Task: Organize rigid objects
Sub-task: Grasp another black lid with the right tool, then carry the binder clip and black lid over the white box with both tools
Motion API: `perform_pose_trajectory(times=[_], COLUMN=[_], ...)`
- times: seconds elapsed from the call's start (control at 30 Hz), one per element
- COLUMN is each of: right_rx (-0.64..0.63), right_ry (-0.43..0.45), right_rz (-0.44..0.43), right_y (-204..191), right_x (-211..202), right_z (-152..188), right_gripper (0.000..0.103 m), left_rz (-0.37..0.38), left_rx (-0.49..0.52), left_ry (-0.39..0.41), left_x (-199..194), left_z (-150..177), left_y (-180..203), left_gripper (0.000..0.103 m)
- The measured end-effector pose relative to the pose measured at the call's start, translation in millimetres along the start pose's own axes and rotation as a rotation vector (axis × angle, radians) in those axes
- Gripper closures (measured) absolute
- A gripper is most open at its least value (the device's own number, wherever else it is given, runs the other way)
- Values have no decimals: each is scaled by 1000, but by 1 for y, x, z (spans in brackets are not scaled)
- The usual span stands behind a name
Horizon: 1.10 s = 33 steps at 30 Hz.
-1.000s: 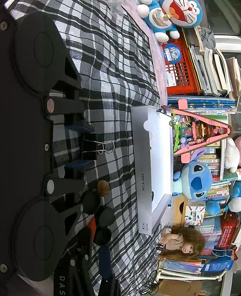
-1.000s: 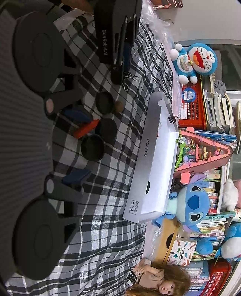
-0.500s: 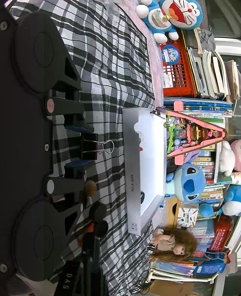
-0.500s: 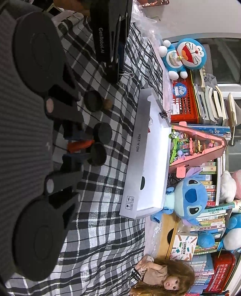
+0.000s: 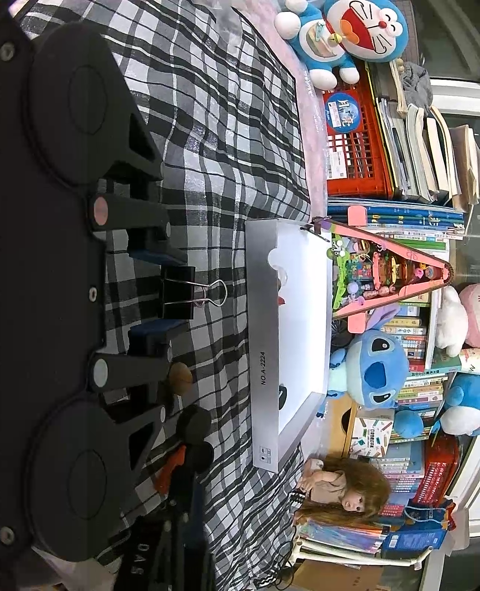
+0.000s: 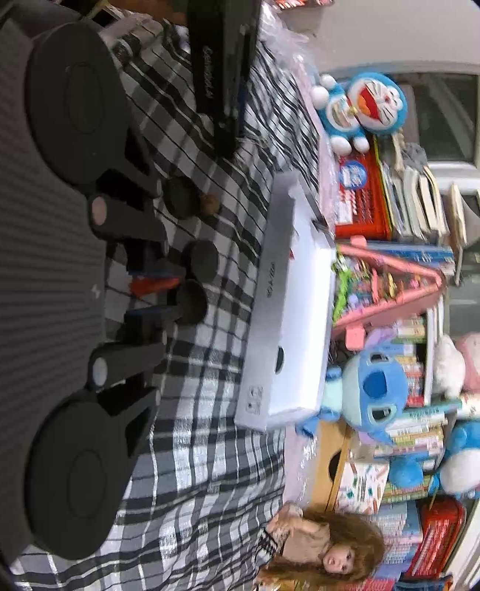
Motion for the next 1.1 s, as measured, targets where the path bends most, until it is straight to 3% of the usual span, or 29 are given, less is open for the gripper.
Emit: perform_pose_trajectory(times=[0.1,0.27,0.37,0.4,0.47,0.5,0.83,1.1], right_rx=[29,39,46,46,39,35,24,37], right_ry=[15,-3,-20,-27,-33,-33,-19,0], right_rz=[22,47,55,59,61,65,43,43], right_y=[7,10,9,9,8,8,6,10], right_x=[3,19,29,32,35,35,25,18], right_z=[-4,-9,-10,-10,-11,-12,-14,-25], right_gripper=[48,40,40,43,62,65,65,65], left_rz=[-2,-3,-1,-1,0,0,2,16], left_rx=[-4,-2,-1,-2,-3,-4,-23,-38], left_ry=[-5,-8,-10,-10,-10,-10,-3,17], left_x=[1,2,3,3,3,3,4,3], left_z=[1,2,3,3,3,3,-1,-26], left_y=[0,0,1,0,1,0,-4,-5], left_gripper=[74,74,74,74,74,74,74,74])
Point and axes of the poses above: each gripper's, at about its wrist camera, not at the fingertips, and x roughly the way its jaws point, y to its right, z to its underside, the point moved 7 cm from there along x, roughly the way its jaws point, and after that the axes turned 8 degrees about -y, right-handed, at the moved point
